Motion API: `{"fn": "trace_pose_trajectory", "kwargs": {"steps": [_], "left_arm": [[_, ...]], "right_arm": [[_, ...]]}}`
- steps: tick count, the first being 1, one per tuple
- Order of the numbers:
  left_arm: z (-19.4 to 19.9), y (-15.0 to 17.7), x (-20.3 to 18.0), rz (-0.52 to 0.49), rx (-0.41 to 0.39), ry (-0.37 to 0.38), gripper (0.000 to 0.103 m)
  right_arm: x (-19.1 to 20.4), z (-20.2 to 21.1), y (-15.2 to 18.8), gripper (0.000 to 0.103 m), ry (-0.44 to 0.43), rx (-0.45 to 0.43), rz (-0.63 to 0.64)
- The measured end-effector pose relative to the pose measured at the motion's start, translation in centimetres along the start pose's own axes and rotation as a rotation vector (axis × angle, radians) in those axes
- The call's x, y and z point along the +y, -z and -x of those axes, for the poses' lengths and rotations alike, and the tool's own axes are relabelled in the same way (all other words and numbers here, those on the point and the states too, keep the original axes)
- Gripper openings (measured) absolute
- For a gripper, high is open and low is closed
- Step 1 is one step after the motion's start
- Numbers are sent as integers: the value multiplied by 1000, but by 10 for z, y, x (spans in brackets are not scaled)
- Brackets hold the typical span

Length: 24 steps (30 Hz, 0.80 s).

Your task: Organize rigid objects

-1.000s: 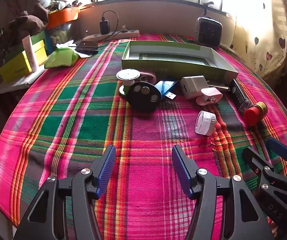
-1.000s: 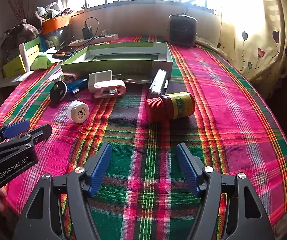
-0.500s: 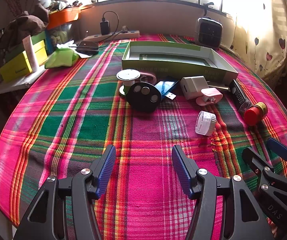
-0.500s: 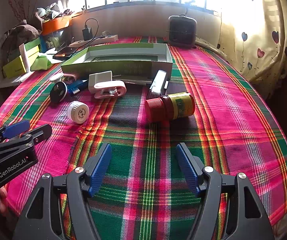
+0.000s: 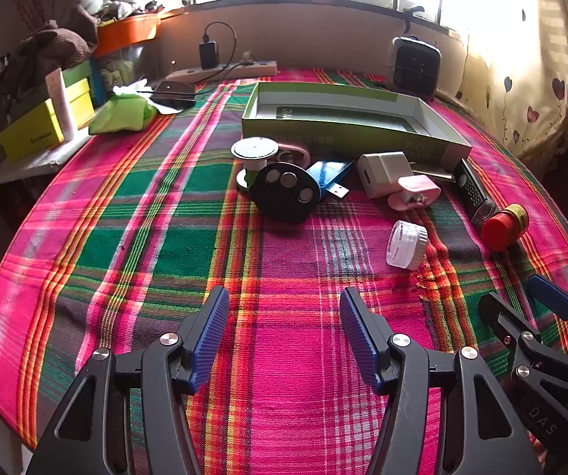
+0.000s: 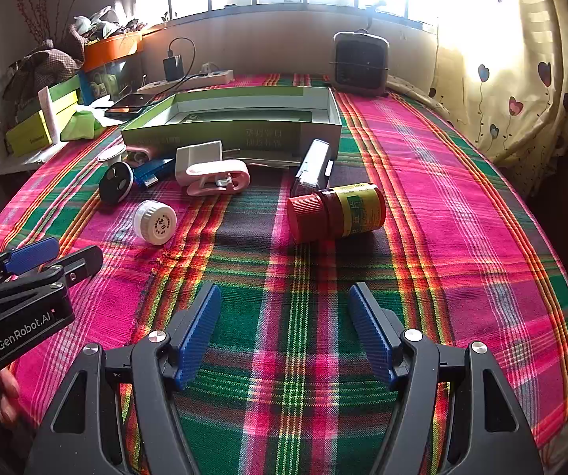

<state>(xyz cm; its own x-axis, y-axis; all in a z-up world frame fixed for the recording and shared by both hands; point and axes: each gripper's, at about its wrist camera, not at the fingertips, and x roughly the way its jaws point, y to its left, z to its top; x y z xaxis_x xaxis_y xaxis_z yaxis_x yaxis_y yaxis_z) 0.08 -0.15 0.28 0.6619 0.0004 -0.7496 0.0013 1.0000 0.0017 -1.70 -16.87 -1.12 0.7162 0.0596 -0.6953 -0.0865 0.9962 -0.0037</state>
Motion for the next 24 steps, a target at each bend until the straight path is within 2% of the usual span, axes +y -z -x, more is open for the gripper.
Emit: {"fn": "trace_pose_trajectory", "kwargs": {"steps": [13,19,24], "left_arm": [[0,0,-1,-6,-4,-1,58],[5,-2,2,-5,2,7,58],[3,-6,4,1,15,30,58]], "right_arm": [[1,2,-2,68,-3,-2,2],[-5,0,-8,68,-32,7,12],[-24,-2,-13,68,-52,22,-50]]}}
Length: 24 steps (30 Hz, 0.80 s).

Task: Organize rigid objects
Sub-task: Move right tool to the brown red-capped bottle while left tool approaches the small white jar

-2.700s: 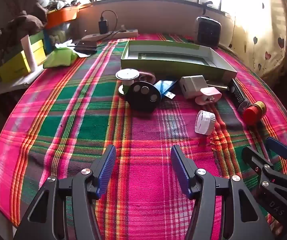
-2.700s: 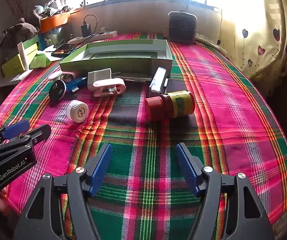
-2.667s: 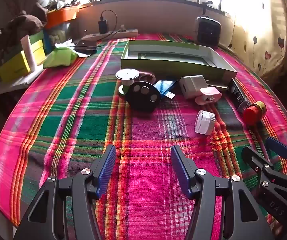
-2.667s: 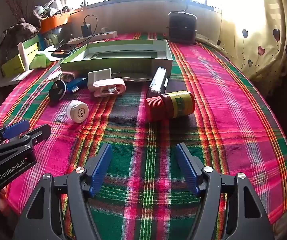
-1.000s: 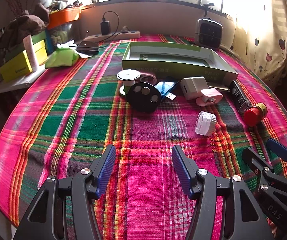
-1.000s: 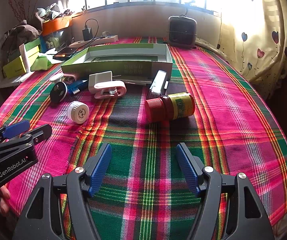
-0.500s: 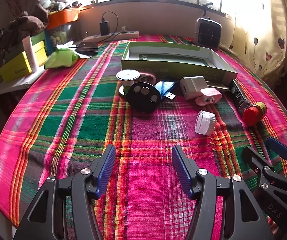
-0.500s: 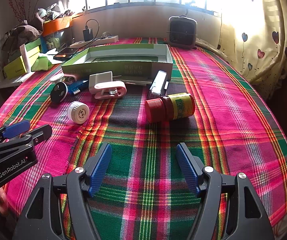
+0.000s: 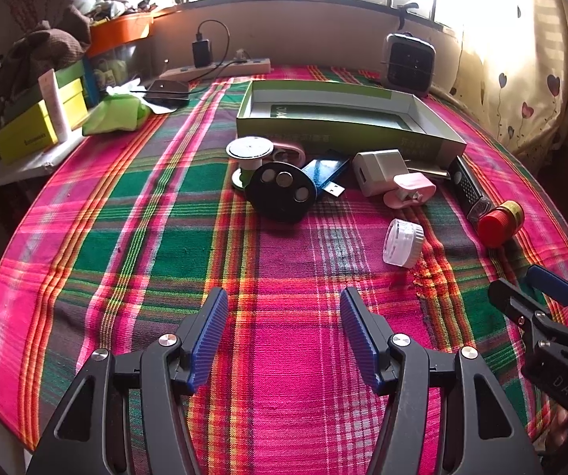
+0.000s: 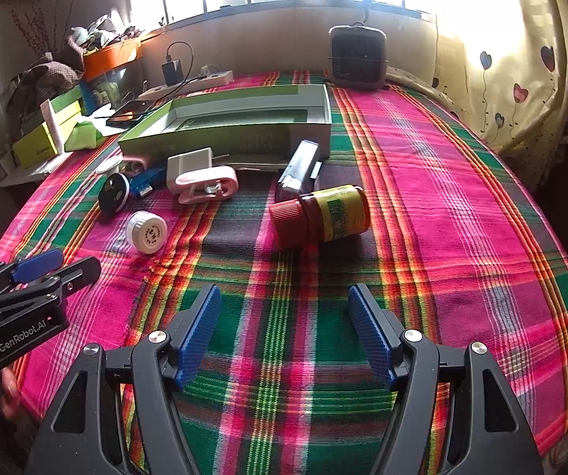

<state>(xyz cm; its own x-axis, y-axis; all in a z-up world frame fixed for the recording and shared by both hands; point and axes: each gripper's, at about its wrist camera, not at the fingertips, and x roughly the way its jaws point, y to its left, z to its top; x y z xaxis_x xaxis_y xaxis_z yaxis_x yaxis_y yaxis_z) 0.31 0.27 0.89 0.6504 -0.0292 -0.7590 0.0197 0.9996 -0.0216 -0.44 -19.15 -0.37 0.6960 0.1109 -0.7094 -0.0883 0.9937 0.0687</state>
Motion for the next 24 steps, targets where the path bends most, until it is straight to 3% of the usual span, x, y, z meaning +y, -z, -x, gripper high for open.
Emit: {"fn": "trace_pose_trajectory", "kwargs": {"steps": [12,19,24], "left_arm": [[-6,-12,-1,12,26,112,58],[-5,-17,-8,-1,19,172,58],[-2,-21,-16,-20,12,202,58]], "right_arm": [[-22,-12,-30,68,-26,-7,-149],[-28,-26,-43,68,-4,11,-220],[-34,-19,-41,68,45,8,-194]]}}
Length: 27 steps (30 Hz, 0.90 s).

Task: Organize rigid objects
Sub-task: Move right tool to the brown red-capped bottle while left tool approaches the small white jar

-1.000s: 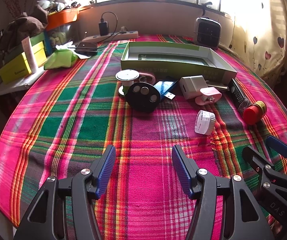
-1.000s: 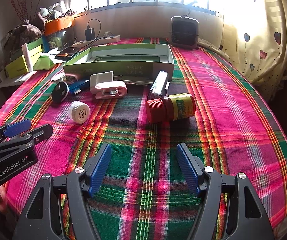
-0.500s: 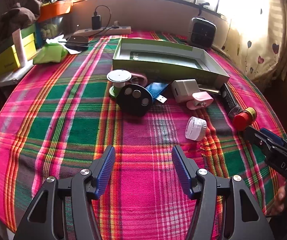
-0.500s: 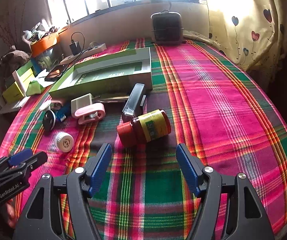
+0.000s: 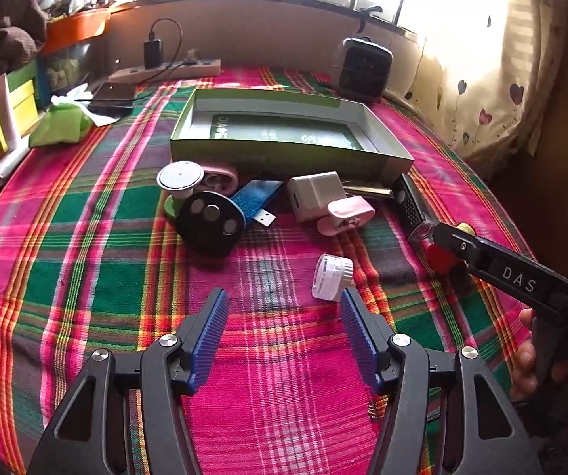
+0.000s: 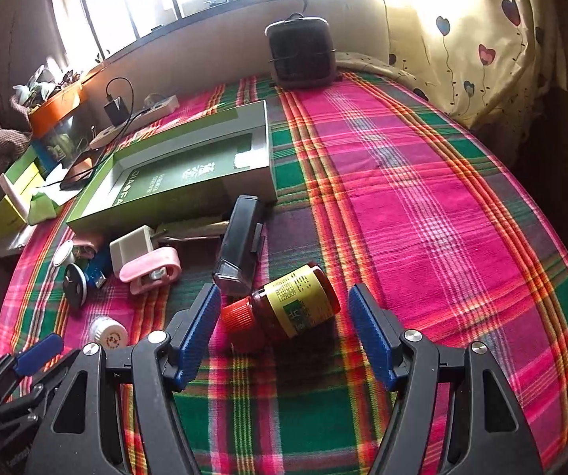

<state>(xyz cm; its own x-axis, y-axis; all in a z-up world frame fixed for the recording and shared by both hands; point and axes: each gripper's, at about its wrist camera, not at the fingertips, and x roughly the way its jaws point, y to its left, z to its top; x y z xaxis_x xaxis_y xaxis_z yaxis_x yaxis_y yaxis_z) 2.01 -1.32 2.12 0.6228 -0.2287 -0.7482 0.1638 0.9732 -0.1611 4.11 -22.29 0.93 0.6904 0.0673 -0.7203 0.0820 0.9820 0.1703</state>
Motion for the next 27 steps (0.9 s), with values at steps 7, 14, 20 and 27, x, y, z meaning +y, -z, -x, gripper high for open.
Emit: {"fn": "trace_pose_trajectory", "kwargs": {"steps": [7,14,20,27], "left_arm": [[-7,-2,-13,-34,20,37,58],[-14,-5,-17,-37,42,51,58],[-20,-5,-16,-31,61,52,58],[-23,-7,-13,-19,65,44,58]], "right_arm": [[-17,15,8,68,35,-9,-1],[-30,25,13,68,69,-17,-23],[-30,20,9,68,21,-13,-74],[-27,6,8,68,-40,1,-108]]}}
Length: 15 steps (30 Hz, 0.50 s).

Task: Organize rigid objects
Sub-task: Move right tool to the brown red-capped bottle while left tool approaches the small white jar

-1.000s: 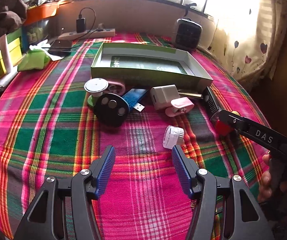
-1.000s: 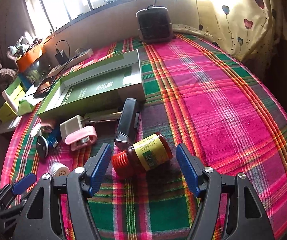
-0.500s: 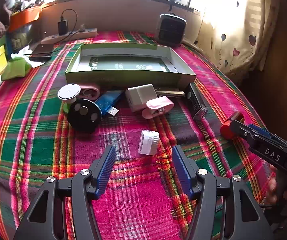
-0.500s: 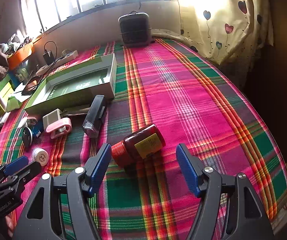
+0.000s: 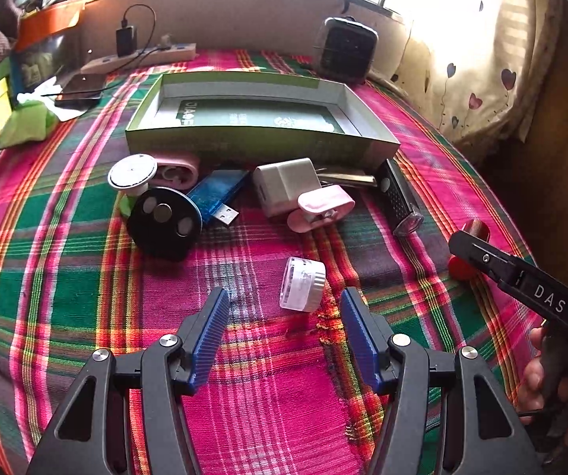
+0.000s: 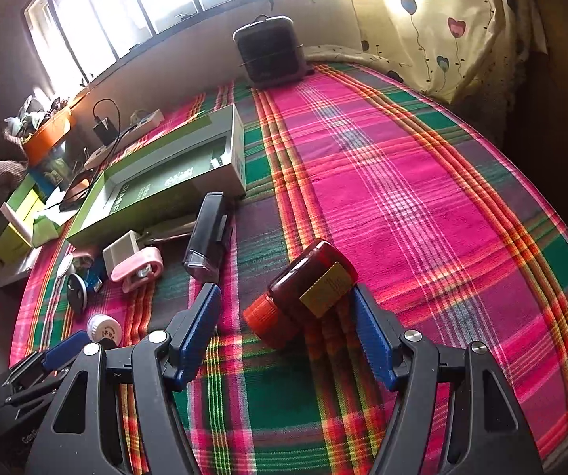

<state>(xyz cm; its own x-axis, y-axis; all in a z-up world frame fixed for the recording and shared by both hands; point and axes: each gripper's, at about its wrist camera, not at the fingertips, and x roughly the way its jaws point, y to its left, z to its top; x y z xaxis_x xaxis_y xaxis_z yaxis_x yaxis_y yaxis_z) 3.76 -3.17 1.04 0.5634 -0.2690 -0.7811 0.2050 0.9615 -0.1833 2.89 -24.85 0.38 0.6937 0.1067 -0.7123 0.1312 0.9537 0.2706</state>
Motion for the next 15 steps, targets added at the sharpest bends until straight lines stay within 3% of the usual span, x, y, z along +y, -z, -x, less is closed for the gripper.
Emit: {"fn": "trace_pose_trajectory", "kwargs": {"steps": [4,7,15], "left_arm": [[-1,-1,-1,1,-1,-1,58],[-1,-2,0,4,-2,0,58],[-5,-6,-2,-14,-14,-23,57]], "right_arm": [[6,-6,-6,67,-13,-5,20],[13,-11,-7,62,-30,11,64],[15,-16,-2,50,27,15,147]]}}
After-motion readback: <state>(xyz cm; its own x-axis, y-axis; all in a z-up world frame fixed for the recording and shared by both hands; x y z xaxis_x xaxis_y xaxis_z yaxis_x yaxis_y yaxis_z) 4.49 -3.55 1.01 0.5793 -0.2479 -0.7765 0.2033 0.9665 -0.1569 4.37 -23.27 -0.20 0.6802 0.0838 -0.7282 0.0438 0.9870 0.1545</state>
